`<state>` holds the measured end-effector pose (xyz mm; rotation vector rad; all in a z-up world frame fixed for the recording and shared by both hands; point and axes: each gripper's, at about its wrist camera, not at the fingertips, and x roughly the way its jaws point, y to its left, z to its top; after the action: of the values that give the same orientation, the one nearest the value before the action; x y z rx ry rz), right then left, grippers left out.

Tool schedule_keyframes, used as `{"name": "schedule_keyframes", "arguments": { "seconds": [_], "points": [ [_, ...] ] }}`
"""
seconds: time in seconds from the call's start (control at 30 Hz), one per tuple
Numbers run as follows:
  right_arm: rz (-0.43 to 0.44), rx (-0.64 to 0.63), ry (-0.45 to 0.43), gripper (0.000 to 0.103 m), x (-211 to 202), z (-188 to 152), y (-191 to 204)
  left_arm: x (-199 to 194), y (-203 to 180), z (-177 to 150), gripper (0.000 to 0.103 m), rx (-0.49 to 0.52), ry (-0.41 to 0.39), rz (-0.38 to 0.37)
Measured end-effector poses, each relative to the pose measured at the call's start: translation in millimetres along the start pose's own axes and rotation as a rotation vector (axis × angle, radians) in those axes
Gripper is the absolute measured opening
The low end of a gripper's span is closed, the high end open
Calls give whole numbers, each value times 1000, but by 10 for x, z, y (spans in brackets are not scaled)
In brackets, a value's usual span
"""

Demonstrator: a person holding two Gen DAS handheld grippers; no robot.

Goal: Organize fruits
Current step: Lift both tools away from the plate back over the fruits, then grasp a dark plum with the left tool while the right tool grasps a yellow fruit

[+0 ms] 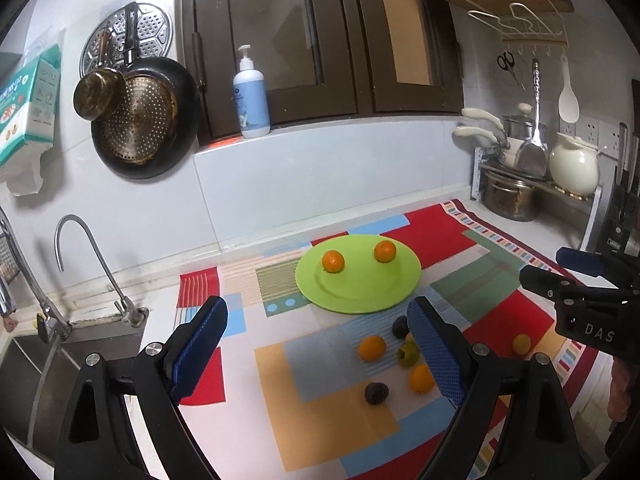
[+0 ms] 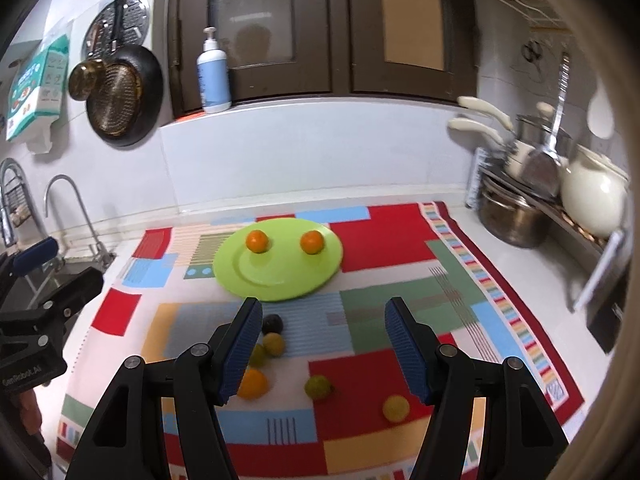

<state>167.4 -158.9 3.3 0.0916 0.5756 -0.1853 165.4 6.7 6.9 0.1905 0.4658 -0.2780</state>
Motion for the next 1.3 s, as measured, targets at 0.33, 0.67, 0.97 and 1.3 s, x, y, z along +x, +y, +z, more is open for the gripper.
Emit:
{"name": "schedule_keyframes", "arguments": {
  "seconds": [0.33, 0.67, 0.97, 1.3],
  "points": [
    [-53, 62, 57, 64, -4, -288, -120, 120, -86, -255, 92, -7, 56, 2],
    [-78, 105, 165, 64, 205, -573, -232, 381, -225, -537, 92, 11, 164, -25],
    [-79, 174, 278, 64, 456, -813, -394, 621, -347, -704, 81, 21, 229, -46],
    [-89, 210, 337, 54, 718, -951, -511, 970, -454, -860, 64, 16, 321, -73]
  ]
}}
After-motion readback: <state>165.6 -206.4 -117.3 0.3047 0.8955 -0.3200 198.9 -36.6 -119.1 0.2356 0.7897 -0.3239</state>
